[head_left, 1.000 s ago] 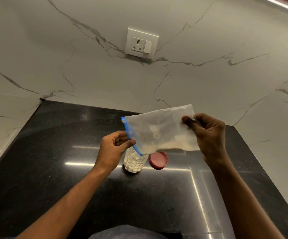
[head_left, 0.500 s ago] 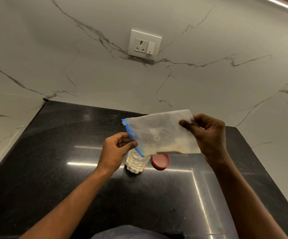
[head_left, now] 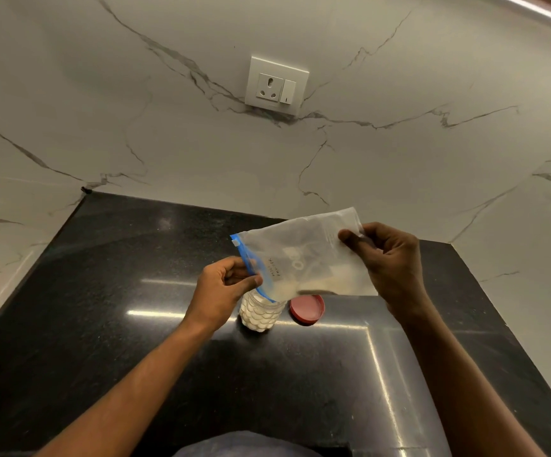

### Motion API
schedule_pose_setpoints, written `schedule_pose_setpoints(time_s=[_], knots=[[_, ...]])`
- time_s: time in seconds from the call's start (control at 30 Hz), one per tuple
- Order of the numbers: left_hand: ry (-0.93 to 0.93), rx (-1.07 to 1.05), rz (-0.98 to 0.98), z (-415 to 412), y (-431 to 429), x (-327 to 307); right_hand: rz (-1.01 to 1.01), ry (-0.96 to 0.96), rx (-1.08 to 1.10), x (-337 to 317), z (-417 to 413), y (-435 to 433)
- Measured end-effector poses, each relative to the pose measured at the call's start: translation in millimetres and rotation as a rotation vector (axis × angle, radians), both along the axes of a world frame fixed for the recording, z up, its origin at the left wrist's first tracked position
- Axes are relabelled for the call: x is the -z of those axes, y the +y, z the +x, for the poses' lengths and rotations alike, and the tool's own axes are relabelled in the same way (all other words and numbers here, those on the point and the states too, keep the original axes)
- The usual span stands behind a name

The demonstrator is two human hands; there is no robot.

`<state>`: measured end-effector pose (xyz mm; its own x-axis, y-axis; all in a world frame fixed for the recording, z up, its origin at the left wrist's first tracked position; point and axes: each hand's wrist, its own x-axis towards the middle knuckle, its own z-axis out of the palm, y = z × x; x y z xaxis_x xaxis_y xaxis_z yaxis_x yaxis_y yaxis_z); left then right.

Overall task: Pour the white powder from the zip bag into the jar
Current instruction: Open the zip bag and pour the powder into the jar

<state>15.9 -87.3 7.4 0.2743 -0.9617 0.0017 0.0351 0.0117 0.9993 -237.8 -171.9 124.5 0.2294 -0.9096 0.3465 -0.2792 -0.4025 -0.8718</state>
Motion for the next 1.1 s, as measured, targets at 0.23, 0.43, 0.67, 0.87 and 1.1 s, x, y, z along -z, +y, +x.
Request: schedule_pose_setpoints(time_s=[0.23,0.43,0.67,0.87,1.1], knots=[[-0.061,0.009,0.062,2,-1,3,0.142,0.215,-0.077,16,-10,3],[-0.085,0.007,0.085,2,-2,1,0.359,0.412,-0.207,28,-35,6],[-0.069,0.017,0.075,5,0,-1,0.155,0.171,-0.041,27,-44,4],[-0.065,0.028,0.051,9,1,-1,0.088,0.133,-0.017,29,-30,5],[-0.060,0.060,0.046,11,2,-2,0.051,0.084,0.061,25,-30,5]])
